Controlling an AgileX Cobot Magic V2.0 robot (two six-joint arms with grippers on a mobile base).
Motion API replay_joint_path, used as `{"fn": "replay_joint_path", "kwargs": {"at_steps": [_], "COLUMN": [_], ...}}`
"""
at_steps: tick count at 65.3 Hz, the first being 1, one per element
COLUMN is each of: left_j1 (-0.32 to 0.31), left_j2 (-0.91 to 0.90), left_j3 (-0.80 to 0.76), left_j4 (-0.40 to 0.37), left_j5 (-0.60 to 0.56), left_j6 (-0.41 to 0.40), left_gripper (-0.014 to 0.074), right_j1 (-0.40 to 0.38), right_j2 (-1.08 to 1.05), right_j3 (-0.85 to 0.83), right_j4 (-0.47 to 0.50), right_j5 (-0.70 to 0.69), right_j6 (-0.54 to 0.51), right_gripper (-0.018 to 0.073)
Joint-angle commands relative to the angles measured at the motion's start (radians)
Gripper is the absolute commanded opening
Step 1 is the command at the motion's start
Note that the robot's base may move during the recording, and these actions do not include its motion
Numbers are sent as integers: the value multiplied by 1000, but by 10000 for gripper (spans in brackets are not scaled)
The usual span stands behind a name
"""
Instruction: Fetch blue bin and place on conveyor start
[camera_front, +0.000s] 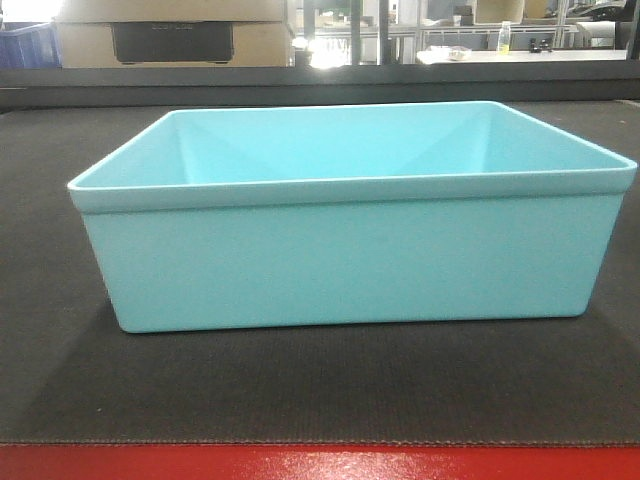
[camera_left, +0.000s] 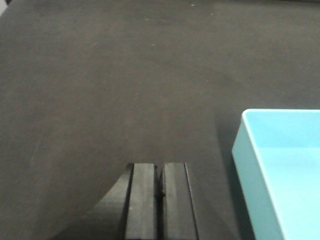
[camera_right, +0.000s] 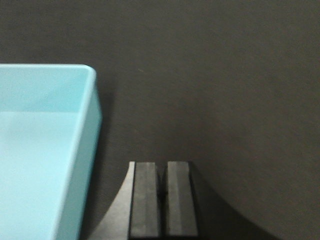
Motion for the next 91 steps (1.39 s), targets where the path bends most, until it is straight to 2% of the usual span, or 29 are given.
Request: {"fn": "replay_joint_path", "kwargs": {"at_steps": [1,18,30,55,91], "left_j1": [12,12,12,12,12], "left_j2": [-85,-310,-427,-513,-513], "left_j3": [90,369,454,456,456], "left_j4": [2,2,2,2,2], "left_j5": [-56,-179,-239,-269,-274], "left_j6": [1,1,1,1,1], "left_gripper": [-111,-111,-111,-111,-111], "right_j1": [-23,-9,-9,-9,-9], "right_j2": [-55,-243,-427,-807,-821], "right_j3": [77,352,504,518,518], "right_j4": [-9,-9,-9,-9,-9], "right_j5": [-62,-202,-293,-410,-412], "right_j6": [-5,-5,-5,-5,-5], "right_gripper": [-160,-160,-160,-162,-162]}}
